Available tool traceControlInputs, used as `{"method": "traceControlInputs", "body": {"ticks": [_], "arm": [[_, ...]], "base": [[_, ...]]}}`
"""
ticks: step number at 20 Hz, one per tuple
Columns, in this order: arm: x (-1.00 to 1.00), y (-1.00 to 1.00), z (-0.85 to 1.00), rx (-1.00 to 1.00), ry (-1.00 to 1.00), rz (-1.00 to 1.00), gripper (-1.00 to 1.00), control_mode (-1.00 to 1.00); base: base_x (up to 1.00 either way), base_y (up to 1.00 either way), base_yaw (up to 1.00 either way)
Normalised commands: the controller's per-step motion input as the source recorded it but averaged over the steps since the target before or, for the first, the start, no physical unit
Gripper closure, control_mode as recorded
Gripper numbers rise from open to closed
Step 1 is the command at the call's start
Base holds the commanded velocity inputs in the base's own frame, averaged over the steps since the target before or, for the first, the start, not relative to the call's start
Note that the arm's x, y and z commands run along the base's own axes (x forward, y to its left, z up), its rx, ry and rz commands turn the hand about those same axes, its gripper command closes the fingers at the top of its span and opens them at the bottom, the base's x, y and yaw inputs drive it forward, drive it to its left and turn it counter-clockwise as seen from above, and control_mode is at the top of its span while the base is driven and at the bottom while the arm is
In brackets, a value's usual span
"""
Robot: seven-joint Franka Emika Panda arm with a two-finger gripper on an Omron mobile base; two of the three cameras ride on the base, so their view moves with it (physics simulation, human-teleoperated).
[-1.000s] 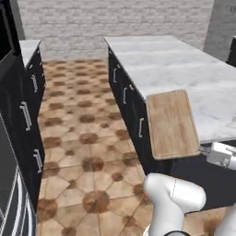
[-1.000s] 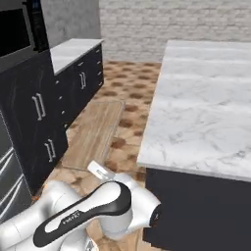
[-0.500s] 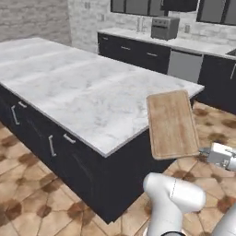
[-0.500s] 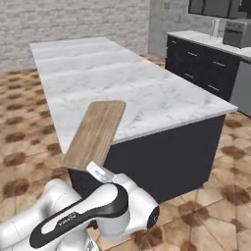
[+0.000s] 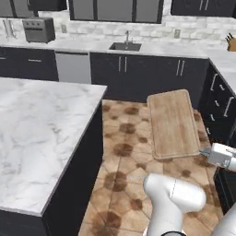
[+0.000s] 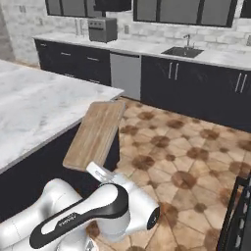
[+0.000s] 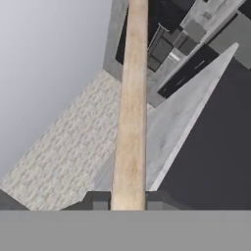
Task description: Move the cutting board and knife to the sink. Then move spray from the cabinet to the counter.
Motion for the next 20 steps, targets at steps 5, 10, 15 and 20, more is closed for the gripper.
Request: {"method": "traceControlInputs", "body": {"ticks": [5,10,15,20], "arm": [[0.00,0.00,0.00,0.00,0.00,0.00,1.00,1.00],[0.00,0.00,0.00,0.00,0.00,0.00,1.00,1.00],[0.00,0.00,0.00,0.00,0.00,0.00,1.00,1.00],[0.00,0.00,0.00,0.00,0.00,0.00,1.00,1.00]], "base": [[0.63,-0.18,-0.80],[1.00,0.69,-0.46],[1.00,0.82,-0.39],[1.00,0.13,-0.22]]}}
